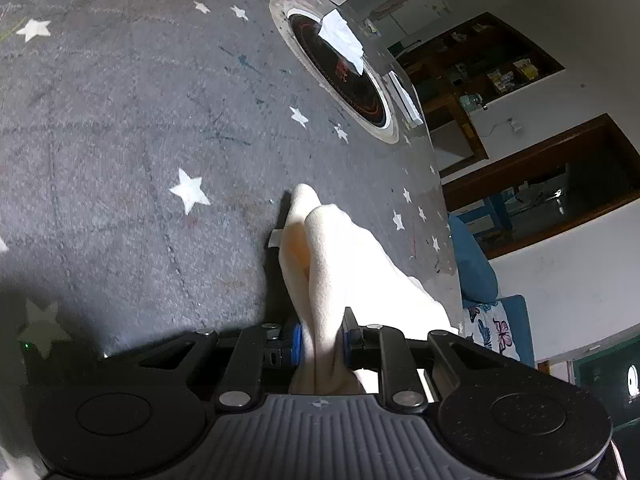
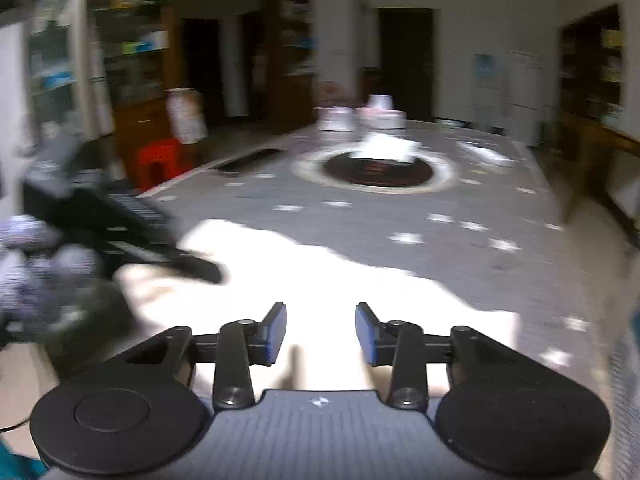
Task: Fold clothes
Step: 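Grasp the folded edge with the left gripper while the right gripper holds it, then lift the folded edge with both grippers and fold it over the bundle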
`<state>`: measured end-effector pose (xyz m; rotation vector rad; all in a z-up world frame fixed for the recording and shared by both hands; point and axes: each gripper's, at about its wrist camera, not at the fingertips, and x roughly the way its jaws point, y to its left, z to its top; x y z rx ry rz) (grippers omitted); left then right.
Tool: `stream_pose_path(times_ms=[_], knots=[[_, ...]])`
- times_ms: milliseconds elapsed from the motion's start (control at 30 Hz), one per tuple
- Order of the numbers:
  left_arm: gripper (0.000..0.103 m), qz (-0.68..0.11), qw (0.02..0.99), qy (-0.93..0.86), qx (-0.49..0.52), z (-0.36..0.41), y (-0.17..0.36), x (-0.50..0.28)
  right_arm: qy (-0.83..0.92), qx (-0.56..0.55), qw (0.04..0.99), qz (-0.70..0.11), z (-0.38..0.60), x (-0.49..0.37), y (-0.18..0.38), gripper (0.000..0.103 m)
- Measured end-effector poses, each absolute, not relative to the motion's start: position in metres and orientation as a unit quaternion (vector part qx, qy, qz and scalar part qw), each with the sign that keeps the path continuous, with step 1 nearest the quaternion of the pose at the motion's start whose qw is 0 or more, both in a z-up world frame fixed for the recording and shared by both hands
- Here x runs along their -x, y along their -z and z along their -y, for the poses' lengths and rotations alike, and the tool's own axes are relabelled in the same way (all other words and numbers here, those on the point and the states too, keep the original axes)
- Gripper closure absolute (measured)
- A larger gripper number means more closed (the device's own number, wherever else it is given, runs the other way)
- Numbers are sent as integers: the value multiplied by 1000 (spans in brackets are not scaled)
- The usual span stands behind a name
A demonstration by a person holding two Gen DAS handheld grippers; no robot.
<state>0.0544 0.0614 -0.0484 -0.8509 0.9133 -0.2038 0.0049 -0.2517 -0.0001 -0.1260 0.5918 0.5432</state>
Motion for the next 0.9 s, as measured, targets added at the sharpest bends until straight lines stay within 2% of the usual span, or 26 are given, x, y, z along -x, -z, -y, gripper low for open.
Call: stream_pose_path(times_ms=[100, 233, 467, 600, 667, 733, 900], knots=[[83, -425, 811, 94, 391, -62, 47, -55, -218, 37, 928, -299, 275, -18, 5, 57], [83, -424, 813, 91, 389, -64, 46, -55, -177, 19, 935, -306, 297, -33, 14, 51], [83, -422, 819, 90, 378, -68, 45, -55, -157, -36, 931, -326, 316, -49, 35, 49], [83, -420, 822, 91, 374, -69, 44, -56, -166, -49, 928, -329, 313, -52, 39, 50], [83, -419, 823, 90, 372, -70, 44, -56, -170, -56, 927, -328, 312, -52, 39, 57], [83, -419, 824, 90, 371, -71, 44, -56, -173, -64, 927, -326, 312, -53, 39, 68], [83, -419, 827, 91, 364, -74, 42, -58, -160, -107, 926, -325, 323, -55, 40, 67]])
